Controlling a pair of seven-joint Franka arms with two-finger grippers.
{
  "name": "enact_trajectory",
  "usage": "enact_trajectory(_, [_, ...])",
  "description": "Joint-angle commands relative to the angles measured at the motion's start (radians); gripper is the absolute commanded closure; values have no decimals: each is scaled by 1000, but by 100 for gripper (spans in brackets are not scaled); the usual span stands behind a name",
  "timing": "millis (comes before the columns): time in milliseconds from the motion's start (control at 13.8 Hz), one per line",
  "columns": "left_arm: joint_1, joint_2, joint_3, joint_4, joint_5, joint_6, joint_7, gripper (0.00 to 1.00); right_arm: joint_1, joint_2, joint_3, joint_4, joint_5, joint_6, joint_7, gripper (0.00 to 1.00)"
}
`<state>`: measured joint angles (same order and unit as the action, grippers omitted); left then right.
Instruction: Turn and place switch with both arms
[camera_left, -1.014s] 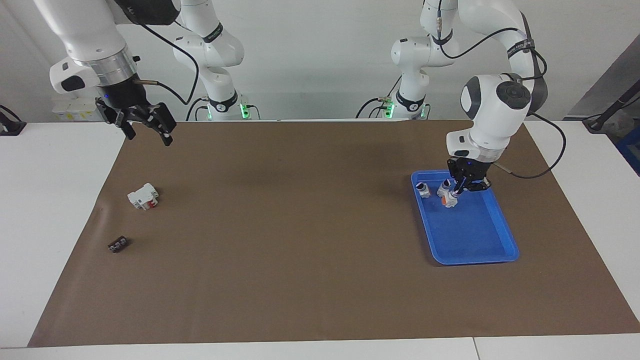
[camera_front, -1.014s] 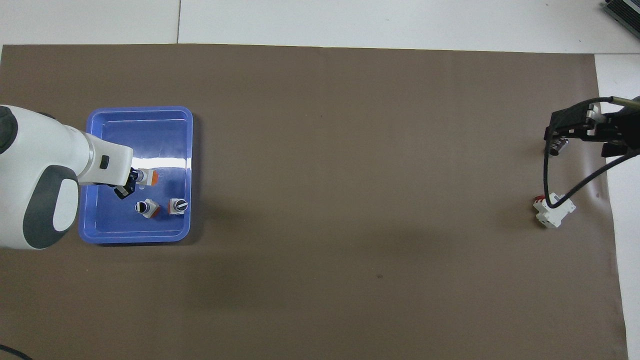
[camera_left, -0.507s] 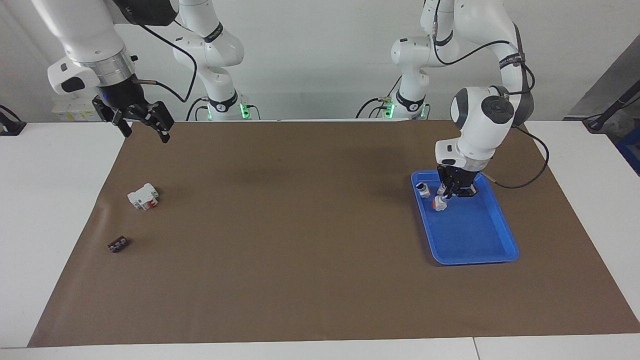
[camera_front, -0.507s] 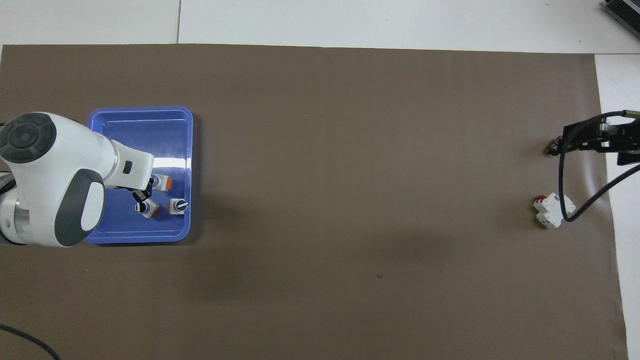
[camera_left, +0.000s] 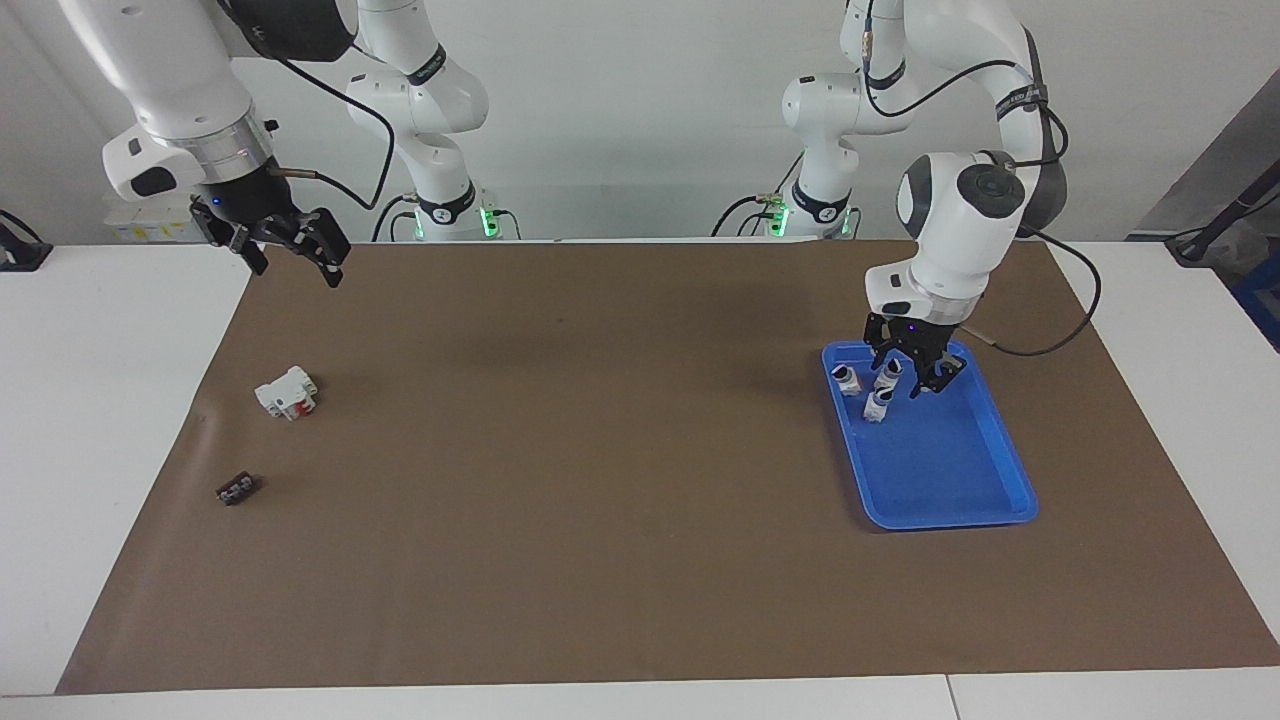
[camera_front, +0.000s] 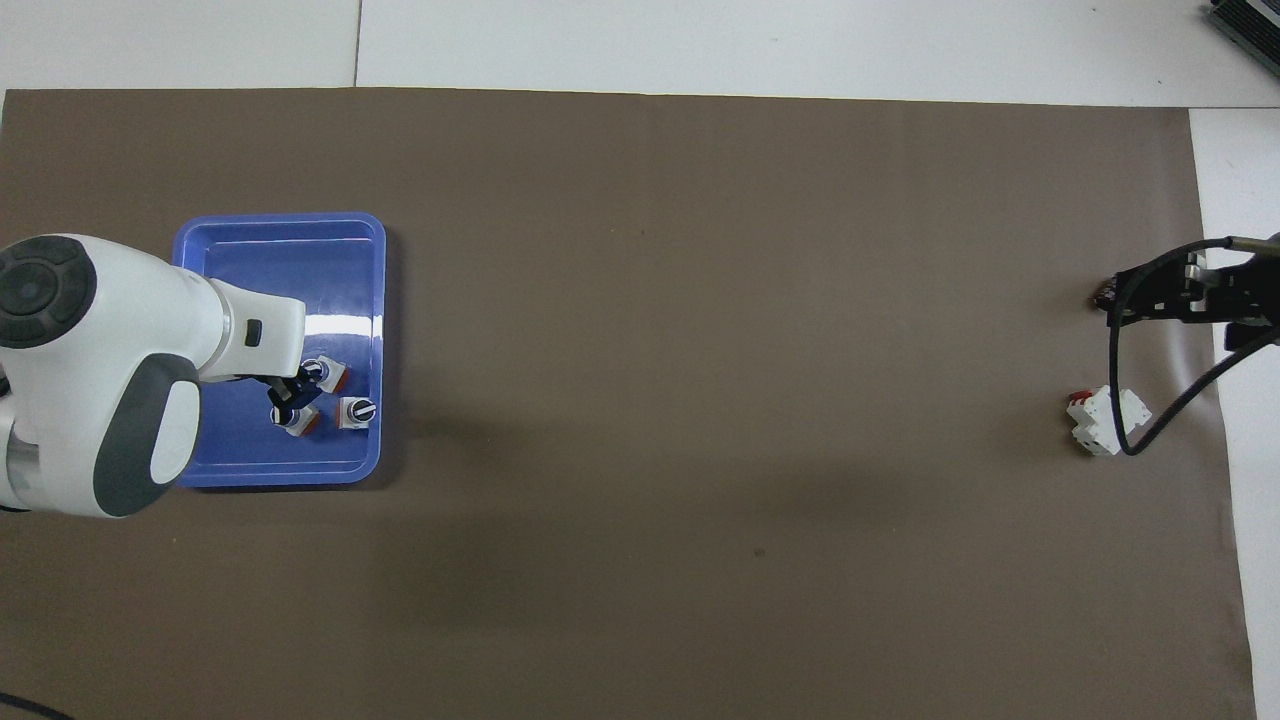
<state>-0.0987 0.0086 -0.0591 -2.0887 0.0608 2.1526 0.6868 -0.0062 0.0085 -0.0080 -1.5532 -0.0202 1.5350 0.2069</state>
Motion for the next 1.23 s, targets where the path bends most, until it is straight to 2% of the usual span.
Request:
enact_trajectory(0, [-9,-56,8,-21,22,-75,-274,0,-3,-12,-3,-22,-15,11,-47,1])
enact_trajectory(145, [-10,-76,8,-10,22,-100,-486,0,0,-21,-3,-50,-15,39,-50,1])
enact_trajectory(290, [-10,-122,5,-1,13,-169,-577,0,-1,-22,-3,-53,-15,39,-50,1])
enact_trajectory(434, [-7,-157,5,54,-16,-247,-645,0,0,-22,-4,-51,-15,34,-50,1])
enact_trajectory(579, [-7,-148,8,183,-73,-366,-650,0,0,-22,-3,-51,-15,37,-49,1])
enact_trajectory(796, [-7,-136,8,326,-85,-474,-652,0,0,-22,-3,-50,-15,39,-41,1])
enact_trajectory(1086, [8,-44,10,559,-93,-641,-653,0,0,-22,-3,-51,-15,39,-29,1])
enact_trajectory(1158, [8,-29,12,591,-93,-655,-652,0,5,-22,-3,-51,-15,39,-29,1])
